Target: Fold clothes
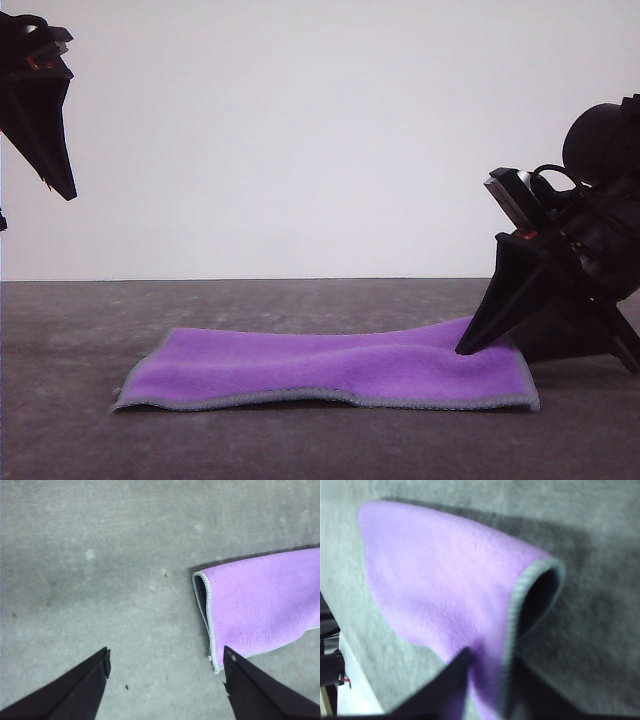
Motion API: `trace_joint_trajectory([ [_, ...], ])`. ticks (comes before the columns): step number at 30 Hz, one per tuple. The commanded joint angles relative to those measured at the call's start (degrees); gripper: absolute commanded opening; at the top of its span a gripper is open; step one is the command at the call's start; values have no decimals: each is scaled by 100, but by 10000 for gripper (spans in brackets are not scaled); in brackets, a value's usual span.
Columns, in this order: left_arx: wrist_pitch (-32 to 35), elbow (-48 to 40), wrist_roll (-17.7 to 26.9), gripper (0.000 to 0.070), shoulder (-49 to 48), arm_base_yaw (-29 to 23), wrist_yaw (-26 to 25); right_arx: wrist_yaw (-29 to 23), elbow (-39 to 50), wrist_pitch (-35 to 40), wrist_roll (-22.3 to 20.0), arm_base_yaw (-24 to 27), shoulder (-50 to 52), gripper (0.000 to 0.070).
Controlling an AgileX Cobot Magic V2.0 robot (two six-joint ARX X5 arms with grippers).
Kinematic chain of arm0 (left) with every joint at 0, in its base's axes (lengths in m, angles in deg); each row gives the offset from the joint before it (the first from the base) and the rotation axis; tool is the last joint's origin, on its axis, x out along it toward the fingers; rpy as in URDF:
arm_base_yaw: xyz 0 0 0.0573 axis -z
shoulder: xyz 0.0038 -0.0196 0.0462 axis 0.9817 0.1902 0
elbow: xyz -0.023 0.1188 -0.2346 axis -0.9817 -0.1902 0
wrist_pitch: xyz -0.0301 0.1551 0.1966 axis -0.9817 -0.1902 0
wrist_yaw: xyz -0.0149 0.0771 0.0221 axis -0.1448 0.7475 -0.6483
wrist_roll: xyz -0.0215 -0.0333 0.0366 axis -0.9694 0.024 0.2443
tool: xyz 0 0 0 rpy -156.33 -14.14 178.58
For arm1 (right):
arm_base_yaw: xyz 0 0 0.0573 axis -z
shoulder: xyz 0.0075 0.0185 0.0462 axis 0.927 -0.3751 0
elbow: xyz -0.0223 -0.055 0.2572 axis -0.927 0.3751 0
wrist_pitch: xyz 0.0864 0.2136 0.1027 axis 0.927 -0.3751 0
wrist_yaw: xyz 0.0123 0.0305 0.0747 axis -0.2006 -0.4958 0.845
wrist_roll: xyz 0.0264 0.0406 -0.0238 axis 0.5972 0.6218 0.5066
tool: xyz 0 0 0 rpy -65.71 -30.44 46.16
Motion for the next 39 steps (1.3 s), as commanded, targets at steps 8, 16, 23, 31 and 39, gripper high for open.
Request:
trace_joint_trajectory([
  [8, 26, 48, -6, 436, 52, 2, -78, 386, -50, 813, 481, -240, -94, 0],
  [16, 29, 48, -22, 436, 52, 2, -210, 341, -258, 2031, 1450, -1180, -99, 0],
  [23, 27, 48, -22, 436, 52, 2, -210, -28, -684, 2026, 1577, -1770, -256, 0],
  [31, 24, 48, -22, 436, 52, 2, -210, -35, -1090, 2028, 1721, -2108, -751, 0],
  [39, 26, 48, -20, 436, 52, 2, -210, -152, -1370, 2074, 1849, -2443, -1036, 0],
])
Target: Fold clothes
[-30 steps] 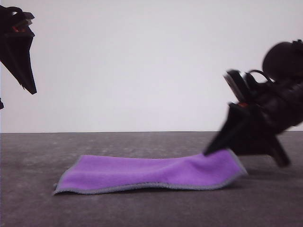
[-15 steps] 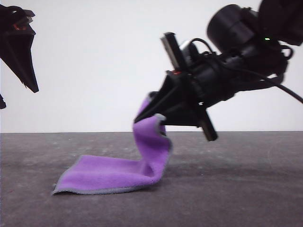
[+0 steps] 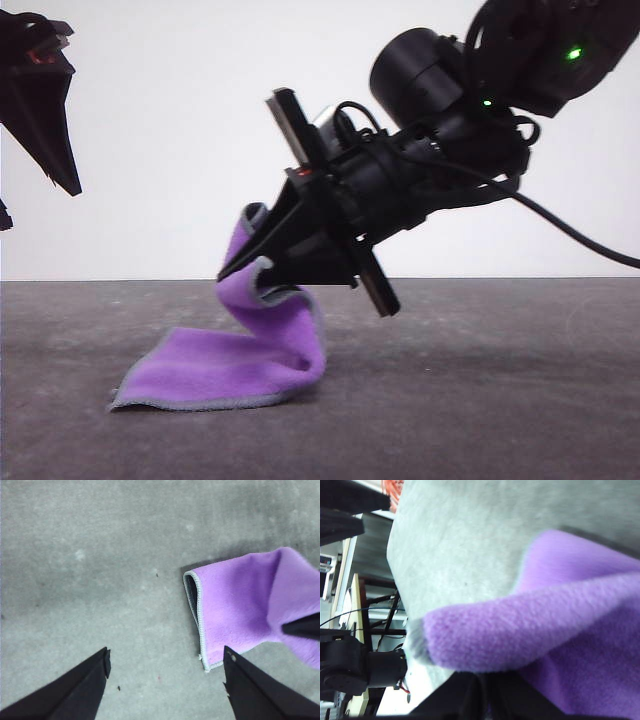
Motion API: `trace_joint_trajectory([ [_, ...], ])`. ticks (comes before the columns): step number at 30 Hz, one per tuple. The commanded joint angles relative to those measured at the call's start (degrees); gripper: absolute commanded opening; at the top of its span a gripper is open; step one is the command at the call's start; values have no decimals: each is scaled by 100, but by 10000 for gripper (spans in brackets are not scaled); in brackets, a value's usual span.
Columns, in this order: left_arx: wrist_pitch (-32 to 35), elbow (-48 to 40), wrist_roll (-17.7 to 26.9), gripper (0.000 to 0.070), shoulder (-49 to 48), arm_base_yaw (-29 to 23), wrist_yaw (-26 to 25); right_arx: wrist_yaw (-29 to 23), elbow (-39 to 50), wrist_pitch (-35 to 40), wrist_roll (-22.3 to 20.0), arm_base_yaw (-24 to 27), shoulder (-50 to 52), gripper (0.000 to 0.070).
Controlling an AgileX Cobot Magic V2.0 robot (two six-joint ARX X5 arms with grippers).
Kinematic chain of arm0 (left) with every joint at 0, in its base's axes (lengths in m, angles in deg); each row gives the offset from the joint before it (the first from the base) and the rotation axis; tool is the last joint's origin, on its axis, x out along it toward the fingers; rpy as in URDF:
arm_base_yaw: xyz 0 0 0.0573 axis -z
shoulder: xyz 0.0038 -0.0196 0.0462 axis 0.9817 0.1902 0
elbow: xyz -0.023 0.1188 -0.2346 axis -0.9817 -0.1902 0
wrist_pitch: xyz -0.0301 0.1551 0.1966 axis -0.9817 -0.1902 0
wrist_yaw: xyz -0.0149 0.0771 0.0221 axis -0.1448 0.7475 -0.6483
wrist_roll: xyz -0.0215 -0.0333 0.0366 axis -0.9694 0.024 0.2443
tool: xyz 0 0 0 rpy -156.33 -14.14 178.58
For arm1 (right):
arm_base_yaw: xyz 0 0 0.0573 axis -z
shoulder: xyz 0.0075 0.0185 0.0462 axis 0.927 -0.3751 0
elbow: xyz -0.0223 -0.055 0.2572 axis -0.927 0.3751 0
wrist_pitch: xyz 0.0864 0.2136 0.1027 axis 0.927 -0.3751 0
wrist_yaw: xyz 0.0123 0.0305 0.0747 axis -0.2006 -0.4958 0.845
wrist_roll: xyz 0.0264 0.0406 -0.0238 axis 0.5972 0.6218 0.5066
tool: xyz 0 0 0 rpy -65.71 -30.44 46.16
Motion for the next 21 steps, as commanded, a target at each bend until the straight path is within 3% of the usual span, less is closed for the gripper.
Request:
trace_joint_trajectory([
  [1, 26, 48, -17, 436, 52, 2, -33, -17, -120, 90, 91, -90, -191, 0],
  [10, 28, 48, -17, 437, 52, 2, -33, -37, -274, 202, 141, -285, -338, 1],
  [13, 33, 48, -17, 437, 52, 2, -33, -11, -283, 337, 225, -315, -338, 34],
  [18, 30, 48, -16, 436, 52, 1, -33, 88, -313, 343, 282, -323, -338, 375],
  [19, 28, 48, -17, 437, 52, 0, -33, 141, -311, 343, 293, -324, -338, 415],
  [21, 30, 48, -15, 436, 52, 0, -33, 178, -311, 329, 290, -329, -338, 423],
])
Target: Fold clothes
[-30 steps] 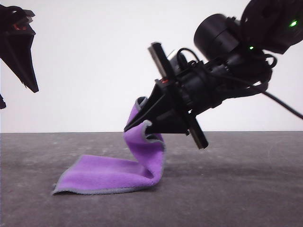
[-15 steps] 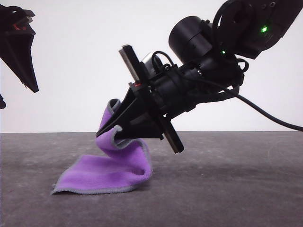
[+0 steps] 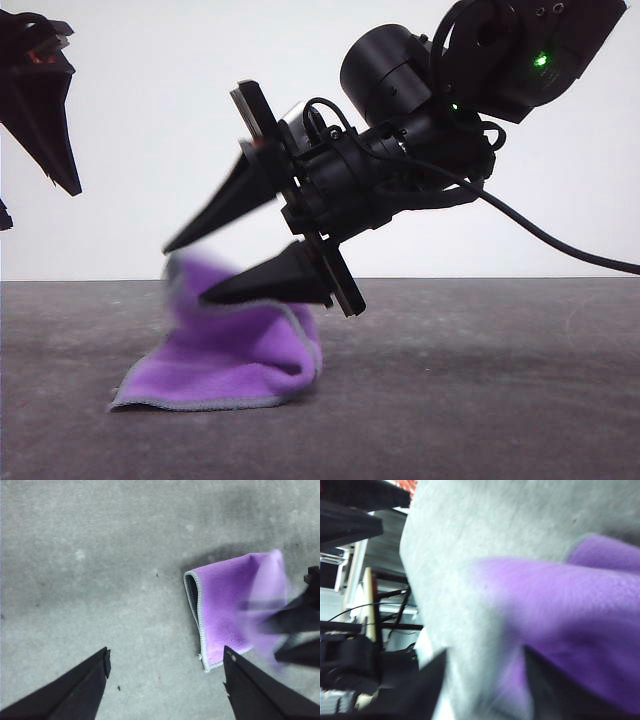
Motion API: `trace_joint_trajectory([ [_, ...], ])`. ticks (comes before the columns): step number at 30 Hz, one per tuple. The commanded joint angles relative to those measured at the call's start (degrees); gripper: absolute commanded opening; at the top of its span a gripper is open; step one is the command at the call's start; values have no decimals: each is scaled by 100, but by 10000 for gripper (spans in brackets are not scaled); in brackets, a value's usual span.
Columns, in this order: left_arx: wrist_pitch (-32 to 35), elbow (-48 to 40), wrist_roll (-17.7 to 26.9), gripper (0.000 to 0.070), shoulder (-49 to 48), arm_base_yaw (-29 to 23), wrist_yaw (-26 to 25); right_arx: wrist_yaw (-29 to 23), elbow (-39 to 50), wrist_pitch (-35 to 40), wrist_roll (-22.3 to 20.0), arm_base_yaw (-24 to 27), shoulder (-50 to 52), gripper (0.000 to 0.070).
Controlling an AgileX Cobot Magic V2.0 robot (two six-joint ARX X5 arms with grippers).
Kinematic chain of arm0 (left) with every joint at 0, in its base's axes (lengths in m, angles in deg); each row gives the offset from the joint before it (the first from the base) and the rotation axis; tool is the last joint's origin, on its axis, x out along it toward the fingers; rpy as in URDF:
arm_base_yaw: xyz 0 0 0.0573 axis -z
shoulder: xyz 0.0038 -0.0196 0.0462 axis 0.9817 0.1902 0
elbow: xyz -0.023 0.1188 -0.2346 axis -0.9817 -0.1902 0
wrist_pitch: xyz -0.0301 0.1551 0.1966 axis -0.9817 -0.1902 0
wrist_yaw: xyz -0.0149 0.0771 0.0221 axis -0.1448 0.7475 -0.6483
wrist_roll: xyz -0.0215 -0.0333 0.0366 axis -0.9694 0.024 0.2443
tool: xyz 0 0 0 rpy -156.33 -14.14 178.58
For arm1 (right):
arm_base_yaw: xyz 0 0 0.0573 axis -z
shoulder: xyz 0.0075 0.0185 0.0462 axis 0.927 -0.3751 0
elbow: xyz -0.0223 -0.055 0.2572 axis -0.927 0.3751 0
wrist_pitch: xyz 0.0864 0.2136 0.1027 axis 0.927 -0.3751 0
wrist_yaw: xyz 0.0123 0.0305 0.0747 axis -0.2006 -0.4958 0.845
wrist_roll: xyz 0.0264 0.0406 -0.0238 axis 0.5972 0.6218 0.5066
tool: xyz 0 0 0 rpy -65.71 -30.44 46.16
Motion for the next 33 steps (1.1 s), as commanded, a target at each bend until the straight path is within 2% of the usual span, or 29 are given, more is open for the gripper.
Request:
trace_joint_trajectory([
  [1, 28, 48, -15, 437, 52, 0, -31, 22, -101, 48, 40, -61, -122, 423],
  [9, 31, 48, -1, 437, 52, 0, -31, 198, -103, 117, 33, -60, -122, 423],
  [14, 27, 48, 1, 436, 52, 0, -31, 504, -103, 320, 3, 69, -9, 423],
  [22, 20, 48, 52, 436, 52, -13, -28, 275, -103, -14, -520, 540, 783, 422],
  [25, 13, 48, 117, 436, 52, -73, -26, -93, -103, -627, -996, 876, 1272, 422],
  [28, 9, 48, 166, 436, 52, -194, -28, -653, -103, -1651, -1737, 1299, 1845, 423],
  [33, 24, 48, 173, 436, 52, -523, -28, -2175, -102, -3653, -3141, 2067, 2847, 422],
])
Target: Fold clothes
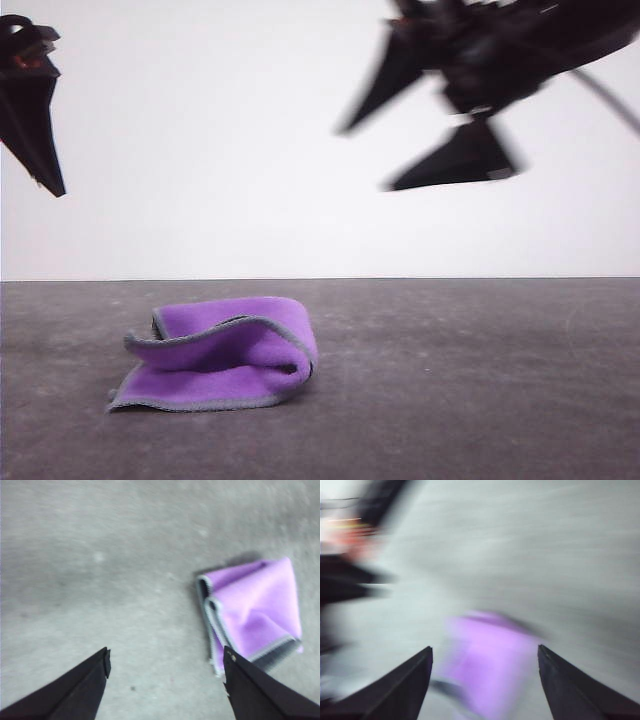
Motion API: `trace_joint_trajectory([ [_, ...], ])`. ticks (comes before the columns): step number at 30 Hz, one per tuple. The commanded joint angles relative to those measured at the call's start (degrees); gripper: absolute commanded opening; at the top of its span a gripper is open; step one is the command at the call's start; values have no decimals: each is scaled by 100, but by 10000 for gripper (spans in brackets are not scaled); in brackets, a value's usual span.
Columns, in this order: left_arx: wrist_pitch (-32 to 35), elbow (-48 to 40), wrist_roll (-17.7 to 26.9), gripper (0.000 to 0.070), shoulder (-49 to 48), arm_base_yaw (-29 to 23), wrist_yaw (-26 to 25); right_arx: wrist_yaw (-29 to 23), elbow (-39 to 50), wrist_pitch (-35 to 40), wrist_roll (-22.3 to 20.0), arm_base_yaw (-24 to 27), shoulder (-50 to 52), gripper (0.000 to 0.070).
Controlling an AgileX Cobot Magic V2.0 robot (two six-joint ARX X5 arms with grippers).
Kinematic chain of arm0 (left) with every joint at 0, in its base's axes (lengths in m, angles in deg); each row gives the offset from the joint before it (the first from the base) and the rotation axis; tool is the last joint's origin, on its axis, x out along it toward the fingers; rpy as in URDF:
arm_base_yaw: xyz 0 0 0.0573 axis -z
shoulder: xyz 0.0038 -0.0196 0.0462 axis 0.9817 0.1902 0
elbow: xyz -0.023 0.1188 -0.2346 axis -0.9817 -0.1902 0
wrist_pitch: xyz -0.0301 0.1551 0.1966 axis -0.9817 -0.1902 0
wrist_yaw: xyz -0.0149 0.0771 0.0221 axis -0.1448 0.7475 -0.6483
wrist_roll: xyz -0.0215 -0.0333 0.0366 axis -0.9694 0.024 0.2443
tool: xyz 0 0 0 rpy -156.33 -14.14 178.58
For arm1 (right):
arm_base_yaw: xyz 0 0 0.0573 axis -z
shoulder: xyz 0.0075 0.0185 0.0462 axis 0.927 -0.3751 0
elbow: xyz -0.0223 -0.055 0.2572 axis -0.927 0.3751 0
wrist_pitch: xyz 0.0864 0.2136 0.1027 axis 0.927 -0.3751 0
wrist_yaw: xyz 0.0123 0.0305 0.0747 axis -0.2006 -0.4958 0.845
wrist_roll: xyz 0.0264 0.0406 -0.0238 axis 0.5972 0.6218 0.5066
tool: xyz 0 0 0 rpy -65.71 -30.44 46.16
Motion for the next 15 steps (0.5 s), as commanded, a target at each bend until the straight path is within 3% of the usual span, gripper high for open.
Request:
trace_joint_trajectory([
  [1, 24, 48, 74, 436, 52, -72, -26, -601, -98, -687, -1054, 186, 256, 422],
  [4, 26, 48, 72, 436, 52, -202, -26, -1302, -92, -1460, -1601, 625, 824, 422],
  [6, 30, 48, 71, 436, 52, -228, -26, -1474, -89, -1774, -1809, 917, 1200, 423],
  [15, 30, 48, 73, 436, 52, -226, -28, -1535, -85, -2156, -1966, 1934, 2261, 422],
])
